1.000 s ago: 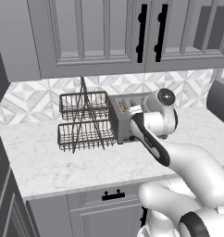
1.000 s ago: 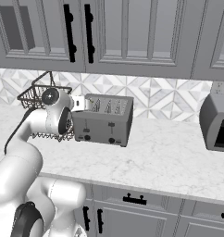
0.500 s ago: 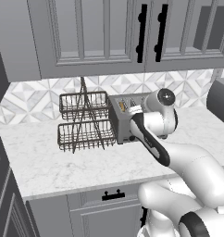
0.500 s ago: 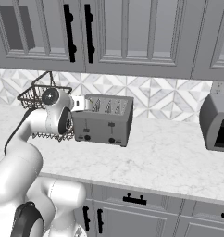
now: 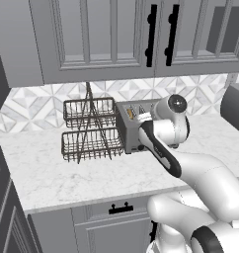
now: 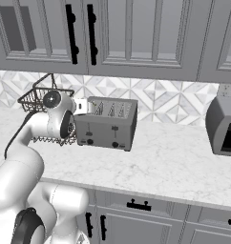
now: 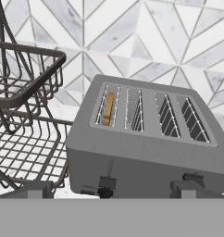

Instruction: Start the toaster. Once the lever pops up, take the bread to the plate on the dining counter.

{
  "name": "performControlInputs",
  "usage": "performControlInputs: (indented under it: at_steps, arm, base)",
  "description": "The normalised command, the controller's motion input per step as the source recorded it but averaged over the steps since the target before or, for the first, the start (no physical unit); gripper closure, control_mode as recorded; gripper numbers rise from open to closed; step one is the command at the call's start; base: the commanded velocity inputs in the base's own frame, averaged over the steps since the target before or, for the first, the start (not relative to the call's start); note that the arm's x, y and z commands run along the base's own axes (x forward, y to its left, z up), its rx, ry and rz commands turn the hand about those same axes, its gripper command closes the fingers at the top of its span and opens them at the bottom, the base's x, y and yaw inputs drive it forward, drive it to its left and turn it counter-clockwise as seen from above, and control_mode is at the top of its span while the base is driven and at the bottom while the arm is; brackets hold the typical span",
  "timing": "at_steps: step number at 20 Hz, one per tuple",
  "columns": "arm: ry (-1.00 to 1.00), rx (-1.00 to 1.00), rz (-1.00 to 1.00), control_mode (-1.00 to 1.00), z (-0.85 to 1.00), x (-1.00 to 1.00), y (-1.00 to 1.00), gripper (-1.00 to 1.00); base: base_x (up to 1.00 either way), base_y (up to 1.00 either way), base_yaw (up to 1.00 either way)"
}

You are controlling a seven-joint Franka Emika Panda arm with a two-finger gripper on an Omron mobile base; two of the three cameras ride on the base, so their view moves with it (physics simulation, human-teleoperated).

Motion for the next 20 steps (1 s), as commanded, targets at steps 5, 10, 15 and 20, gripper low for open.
performControlInputs:
  at_steps: [5,10,15,20]
  arm:
    - [0.00,0.00,0.00,-1.00,0.00,0.00,0.00,-1.00]
    - [0.00,0.00,0.00,-1.00,0.00,0.00,0.00,-1.00]
    - [0.00,0.00,0.00,-1.00,0.00,0.00,0.00,-1.00]
    - [0.00,0.00,0.00,-1.00,0.00,0.00,0.00,-1.00]
  base:
    - [0.00,0.00,0.00]
    - [0.00,0.00,0.00]
    - [0.00,0.00,0.00]
    - [0.00,0.00,0.00]
